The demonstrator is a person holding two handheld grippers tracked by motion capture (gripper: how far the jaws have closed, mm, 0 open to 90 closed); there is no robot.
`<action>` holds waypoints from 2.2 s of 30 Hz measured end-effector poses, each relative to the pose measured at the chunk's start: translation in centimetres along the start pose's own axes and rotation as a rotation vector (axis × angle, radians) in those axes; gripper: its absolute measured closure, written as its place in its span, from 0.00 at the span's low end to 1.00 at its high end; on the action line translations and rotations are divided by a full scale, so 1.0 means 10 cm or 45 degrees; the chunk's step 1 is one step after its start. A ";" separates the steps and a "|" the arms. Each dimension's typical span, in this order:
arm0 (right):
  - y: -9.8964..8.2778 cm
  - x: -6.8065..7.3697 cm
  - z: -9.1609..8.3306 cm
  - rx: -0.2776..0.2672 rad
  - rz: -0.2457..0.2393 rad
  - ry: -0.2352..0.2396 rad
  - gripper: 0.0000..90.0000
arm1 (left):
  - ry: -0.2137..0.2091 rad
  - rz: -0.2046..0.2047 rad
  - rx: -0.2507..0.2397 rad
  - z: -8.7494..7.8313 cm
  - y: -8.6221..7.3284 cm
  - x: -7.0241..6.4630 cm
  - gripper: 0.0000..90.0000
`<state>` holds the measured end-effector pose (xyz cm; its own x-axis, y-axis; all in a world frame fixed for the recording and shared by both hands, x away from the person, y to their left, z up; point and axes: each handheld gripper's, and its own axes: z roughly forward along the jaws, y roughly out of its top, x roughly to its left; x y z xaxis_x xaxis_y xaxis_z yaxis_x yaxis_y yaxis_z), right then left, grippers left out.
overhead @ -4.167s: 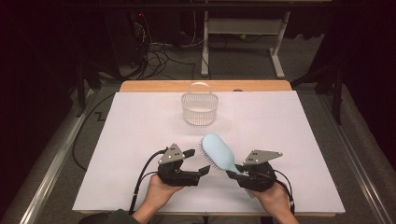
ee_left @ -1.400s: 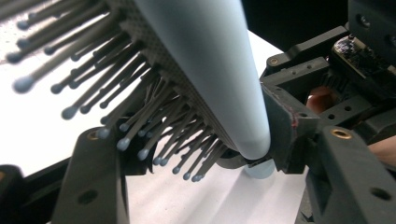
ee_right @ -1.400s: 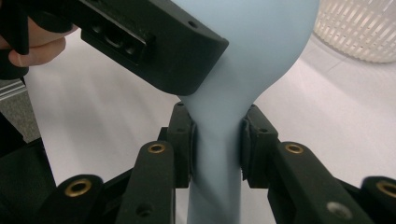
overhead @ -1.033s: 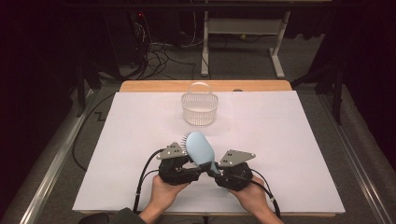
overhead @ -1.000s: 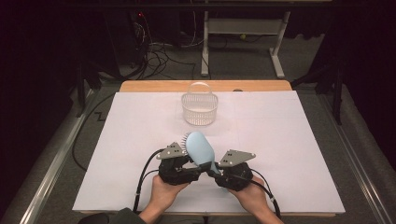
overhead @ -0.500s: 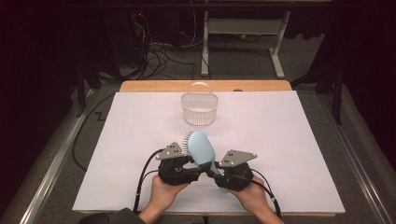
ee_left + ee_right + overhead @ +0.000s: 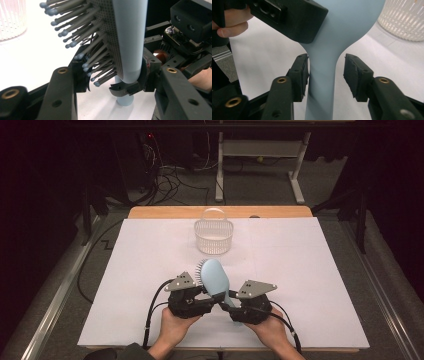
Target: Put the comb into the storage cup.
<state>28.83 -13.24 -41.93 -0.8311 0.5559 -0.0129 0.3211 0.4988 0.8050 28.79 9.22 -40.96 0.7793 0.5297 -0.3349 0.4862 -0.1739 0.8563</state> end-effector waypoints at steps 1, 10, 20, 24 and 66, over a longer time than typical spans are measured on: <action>0.00 0.00 0.00 -0.001 0.000 0.002 0.60 | 0.003 0.000 -0.002 0.00 0.00 0.00 0.58; -0.01 -0.01 0.00 -0.017 0.002 0.013 0.54 | 0.019 0.008 -0.012 -0.03 0.01 0.01 0.59; -0.03 -0.05 -0.02 -0.051 0.008 0.024 0.51 | 0.045 0.013 -0.026 -0.07 0.02 0.03 0.59; -0.04 -0.06 -0.03 -0.056 0.009 0.024 0.50 | 0.051 0.014 -0.032 -0.08 0.03 0.03 0.59; -0.36 -0.51 -0.54 -0.230 0.158 -0.134 0.39 | 0.117 0.015 -0.089 -0.27 0.07 0.11 0.60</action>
<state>29.47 -21.41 -41.56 -0.7354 0.6765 0.0390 0.3240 0.3005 0.8971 28.91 11.96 -39.67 0.7438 0.6023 -0.2898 0.4460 -0.1244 0.8863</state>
